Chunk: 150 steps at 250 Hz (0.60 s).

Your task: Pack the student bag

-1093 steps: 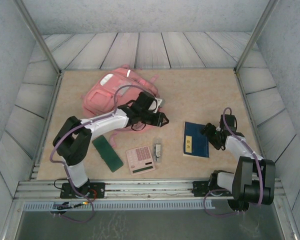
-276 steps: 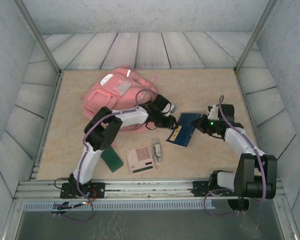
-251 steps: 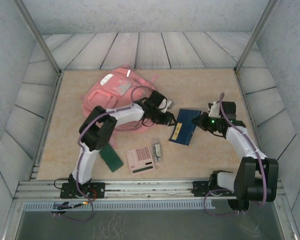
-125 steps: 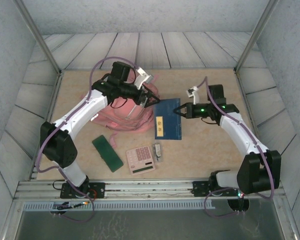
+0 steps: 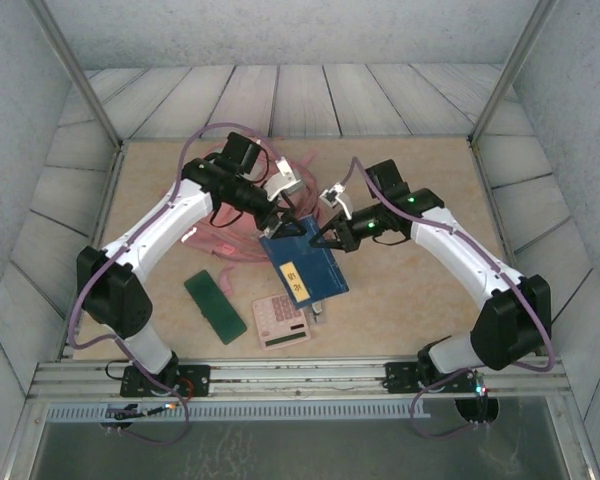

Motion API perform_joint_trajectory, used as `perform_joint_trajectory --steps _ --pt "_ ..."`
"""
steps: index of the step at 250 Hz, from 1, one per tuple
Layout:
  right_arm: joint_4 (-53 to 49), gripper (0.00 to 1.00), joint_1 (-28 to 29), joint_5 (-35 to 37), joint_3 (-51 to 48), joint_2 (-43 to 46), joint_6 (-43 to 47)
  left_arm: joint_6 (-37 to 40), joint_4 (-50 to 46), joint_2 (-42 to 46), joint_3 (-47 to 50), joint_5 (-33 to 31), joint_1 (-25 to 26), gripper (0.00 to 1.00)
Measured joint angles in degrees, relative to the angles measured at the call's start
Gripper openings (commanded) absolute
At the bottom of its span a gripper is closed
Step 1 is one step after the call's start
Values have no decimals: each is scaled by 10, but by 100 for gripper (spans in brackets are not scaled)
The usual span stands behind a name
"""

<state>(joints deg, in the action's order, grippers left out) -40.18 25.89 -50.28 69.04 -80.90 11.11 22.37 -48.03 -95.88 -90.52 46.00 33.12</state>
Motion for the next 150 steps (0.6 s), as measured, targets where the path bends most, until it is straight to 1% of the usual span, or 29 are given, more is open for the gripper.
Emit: perform_joint_trajectory --steps 9,26,51,93,120,127,142,150 --pt "-3 0 4 0 0 -1 8 9 -9 1 0 6 0 76" --pt "-7 0 8 0 0 -2 20 28 -26 1 -1 19 0 65" --pt "-5 0 10 2 0 -1 32 50 -49 1 -2 34 0 57" --pt "21 0 10 18 -2 16 40 79 -75 0 -3 58 0 36" --pt "31 0 12 40 -4 25 37 81 -77 0 -7 62 -1 27" --pt "35 0 12 47 -4 26 35 81 -76 0 -8 61 -1 22" --pt "44 0 12 61 -7 26 28 76 -75 0 -9 57 -2 10" --pt "50 0 12 70 -9 26 25 71 -76 0 -9 55 -2 6"
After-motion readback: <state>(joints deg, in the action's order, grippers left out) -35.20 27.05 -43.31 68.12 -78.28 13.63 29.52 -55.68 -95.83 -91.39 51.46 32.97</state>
